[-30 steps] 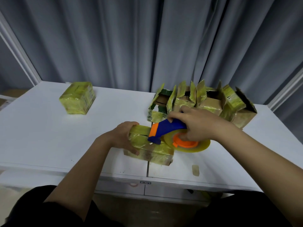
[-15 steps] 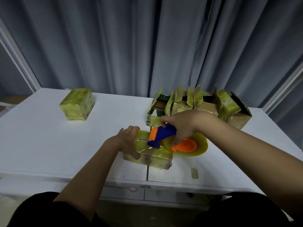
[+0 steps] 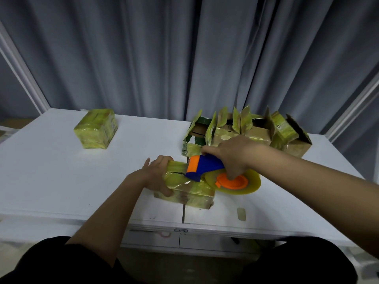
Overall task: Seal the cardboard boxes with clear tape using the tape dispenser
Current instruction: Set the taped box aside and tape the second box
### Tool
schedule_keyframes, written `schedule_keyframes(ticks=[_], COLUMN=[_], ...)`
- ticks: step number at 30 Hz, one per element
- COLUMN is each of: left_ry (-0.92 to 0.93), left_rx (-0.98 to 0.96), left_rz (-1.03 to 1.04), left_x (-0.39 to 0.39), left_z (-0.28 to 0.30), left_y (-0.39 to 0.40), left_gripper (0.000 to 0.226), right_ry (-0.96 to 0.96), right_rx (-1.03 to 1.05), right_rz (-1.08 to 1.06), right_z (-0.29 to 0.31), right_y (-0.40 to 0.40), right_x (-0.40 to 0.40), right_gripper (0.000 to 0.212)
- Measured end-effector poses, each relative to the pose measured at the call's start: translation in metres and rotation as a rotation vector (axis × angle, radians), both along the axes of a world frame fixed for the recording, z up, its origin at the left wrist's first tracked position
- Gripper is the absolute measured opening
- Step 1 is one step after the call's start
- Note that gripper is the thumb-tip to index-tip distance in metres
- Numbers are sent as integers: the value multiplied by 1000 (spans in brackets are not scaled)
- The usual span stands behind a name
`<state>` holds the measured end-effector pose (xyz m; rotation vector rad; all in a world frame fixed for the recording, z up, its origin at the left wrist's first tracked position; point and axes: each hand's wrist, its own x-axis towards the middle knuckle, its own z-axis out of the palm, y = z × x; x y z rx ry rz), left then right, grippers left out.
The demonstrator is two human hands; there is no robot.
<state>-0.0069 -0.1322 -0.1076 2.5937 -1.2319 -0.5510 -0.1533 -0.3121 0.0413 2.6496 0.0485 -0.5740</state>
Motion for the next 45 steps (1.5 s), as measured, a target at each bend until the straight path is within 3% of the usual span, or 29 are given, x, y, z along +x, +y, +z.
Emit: schedule_keyframes(ticks=[8, 14, 24, 30, 34, 37, 40, 45], left_ry=[32, 70, 103, -139, -188, -273, -332, -290], left_rx=[-1, 10, 28, 194, 155, 61, -37, -95], left_rz=[29, 41, 42, -16, -168, -124, -51, -44], left_x=[-1, -4, -7, -18, -41, -45, -48, -38], left_z=[1, 9, 12, 14, 7, -5, -10, -4], left_y=[3, 1, 1, -5, -21, -25, -27, -31], left_gripper=[101, 97, 99, 119, 117, 120, 118, 75], right_ry=[18, -69, -70, -23, -24, 19, 49, -98], right_rx=[43, 96, -2, -9, 3, 121, 440, 837], right_rz=[-62, -59, -11, -59, -57, -124, -270, -361], right_z=[-18, -33, -49, -45, -45, -45, -46, -64], right_y=[-21, -39, -46, -42, -36, -37, -47, -57], right_x=[-24, -39, -34, -30, -30, -33, -41, -54], right_gripper=[90, 89, 85, 80, 76, 80, 78, 76])
